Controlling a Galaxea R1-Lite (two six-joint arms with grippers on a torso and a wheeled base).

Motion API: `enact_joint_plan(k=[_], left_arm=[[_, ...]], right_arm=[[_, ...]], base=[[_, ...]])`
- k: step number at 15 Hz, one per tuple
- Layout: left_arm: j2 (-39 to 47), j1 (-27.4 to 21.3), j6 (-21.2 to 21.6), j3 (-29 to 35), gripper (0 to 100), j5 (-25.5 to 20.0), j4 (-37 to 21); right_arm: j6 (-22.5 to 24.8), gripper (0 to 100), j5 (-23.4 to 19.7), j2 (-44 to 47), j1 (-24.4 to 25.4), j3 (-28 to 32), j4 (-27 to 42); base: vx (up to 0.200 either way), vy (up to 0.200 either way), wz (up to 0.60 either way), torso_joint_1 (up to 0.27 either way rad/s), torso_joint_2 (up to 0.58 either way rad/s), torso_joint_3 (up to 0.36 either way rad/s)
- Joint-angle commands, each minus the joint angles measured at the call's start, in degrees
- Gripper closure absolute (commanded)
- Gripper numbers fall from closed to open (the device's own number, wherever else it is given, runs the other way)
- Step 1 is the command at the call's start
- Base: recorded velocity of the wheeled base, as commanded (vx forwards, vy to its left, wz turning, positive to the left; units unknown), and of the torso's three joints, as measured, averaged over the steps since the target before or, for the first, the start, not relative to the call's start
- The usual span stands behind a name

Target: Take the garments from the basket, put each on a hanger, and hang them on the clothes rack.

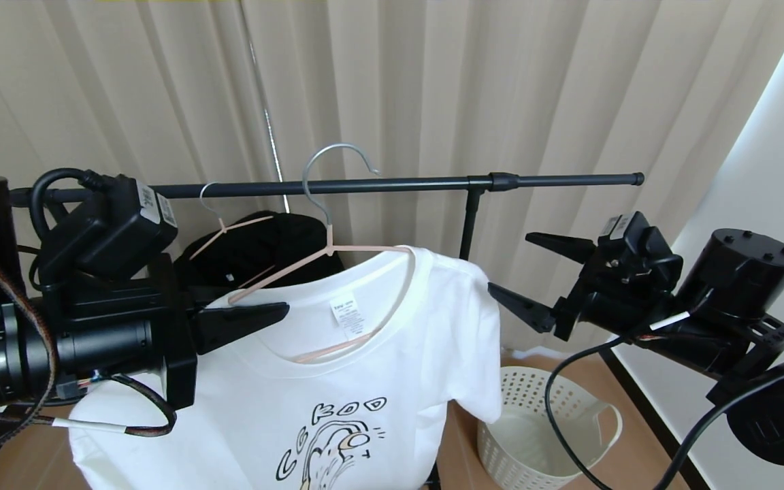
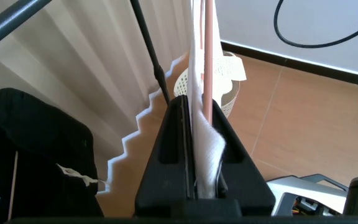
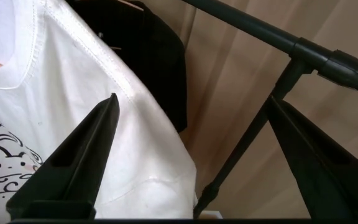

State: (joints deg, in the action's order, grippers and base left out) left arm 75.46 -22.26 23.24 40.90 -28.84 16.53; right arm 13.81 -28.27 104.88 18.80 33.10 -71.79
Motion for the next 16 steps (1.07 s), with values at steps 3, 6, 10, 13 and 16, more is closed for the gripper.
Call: enact_joint_plan(k=[3, 6, 10, 13, 16], left_arm=[[0.21, 0.02, 0.06, -2.75, 100, 0.01, 2.72], [-0.05, -0.06, 0.06, -3.63, 100, 0.01, 3.6], [-0.14, -0.06, 0.06, -3.28, 100, 0.01, 4.04], [-0.66, -0.06, -0.03, -3.46, 100, 0.01, 5.0], [-1.37, -0.06, -0.12, -3.55, 100, 0.01, 5.53]], right_arm=[[2.18, 0, -0.03, 2.88, -0.08, -0.49, -0.1], [4.12, 0, -0.03, 5.08, -0.08, -0.49, -0.1], [9.74, 0, -0.03, 7.27, -0.08, -1.72, -0.19], [12.03, 0, -0.03, 9.29, -0.08, -2.34, -0.37], [13.17, 0, -0.03, 11.58, 0.01, -2.34, -0.37]], base=[[0.0, 0.0, 0.0, 0.0, 0.0, 0.0], [0.0, 0.0, 0.0, 0.0, 0.0, 0.0], [0.0, 0.0, 0.0, 0.0, 0.0, 0.0], [0.0, 0.0, 0.0, 0.0, 0.0, 0.0], [0.0, 0.0, 0.0, 0.0, 0.0, 0.0]])
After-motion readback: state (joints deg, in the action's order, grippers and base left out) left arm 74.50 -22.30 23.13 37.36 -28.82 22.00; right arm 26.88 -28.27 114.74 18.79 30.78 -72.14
